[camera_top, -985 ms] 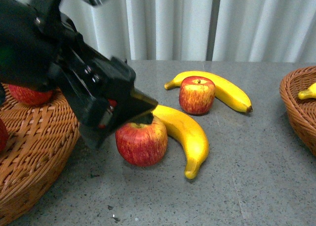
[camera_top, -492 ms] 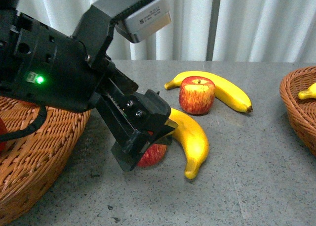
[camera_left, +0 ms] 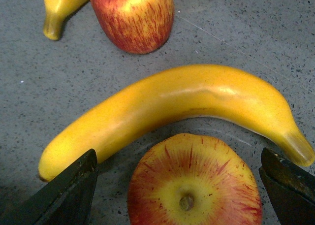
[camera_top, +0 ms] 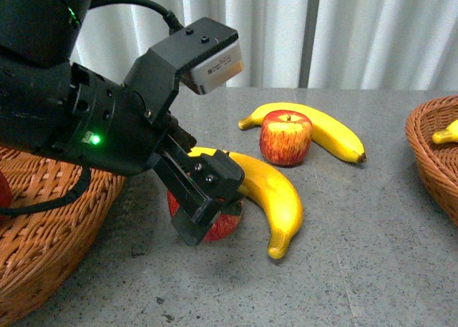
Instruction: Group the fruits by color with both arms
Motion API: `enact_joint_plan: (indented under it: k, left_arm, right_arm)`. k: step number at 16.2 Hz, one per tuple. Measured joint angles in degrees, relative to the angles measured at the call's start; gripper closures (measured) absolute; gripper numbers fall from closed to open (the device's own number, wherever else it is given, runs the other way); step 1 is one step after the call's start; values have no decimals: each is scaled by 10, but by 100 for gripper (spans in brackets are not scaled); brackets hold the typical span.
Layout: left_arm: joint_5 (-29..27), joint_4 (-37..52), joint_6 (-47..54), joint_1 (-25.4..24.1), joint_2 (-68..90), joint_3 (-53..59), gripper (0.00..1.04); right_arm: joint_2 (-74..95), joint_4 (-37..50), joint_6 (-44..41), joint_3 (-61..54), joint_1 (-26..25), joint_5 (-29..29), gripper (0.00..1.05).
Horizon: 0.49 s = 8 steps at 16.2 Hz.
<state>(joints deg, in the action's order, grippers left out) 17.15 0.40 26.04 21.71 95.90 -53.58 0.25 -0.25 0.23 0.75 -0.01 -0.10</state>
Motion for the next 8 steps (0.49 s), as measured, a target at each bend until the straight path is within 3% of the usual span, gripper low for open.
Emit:
enact_joint_plan:
  k: [2,4,5,6,8]
  left_arm:
    - [15,1,1,-1,34,-10,7]
    - [25,0,16,5,38,-9,36]
    - [21,1,15,4,-2,4,36]
    - [-16,57,-26,-23,-99,5,36]
    - [-52,90,-67,-62,-134,6,36]
  right_arm:
    - [0,0,0,0,0,0,6]
    - [0,0,0,0,0,0,6]
    - [0,0,0,0,0,0,6]
    - [0,0,0,0,0,0,6]
    - [0,0,0,0,0,0,6]
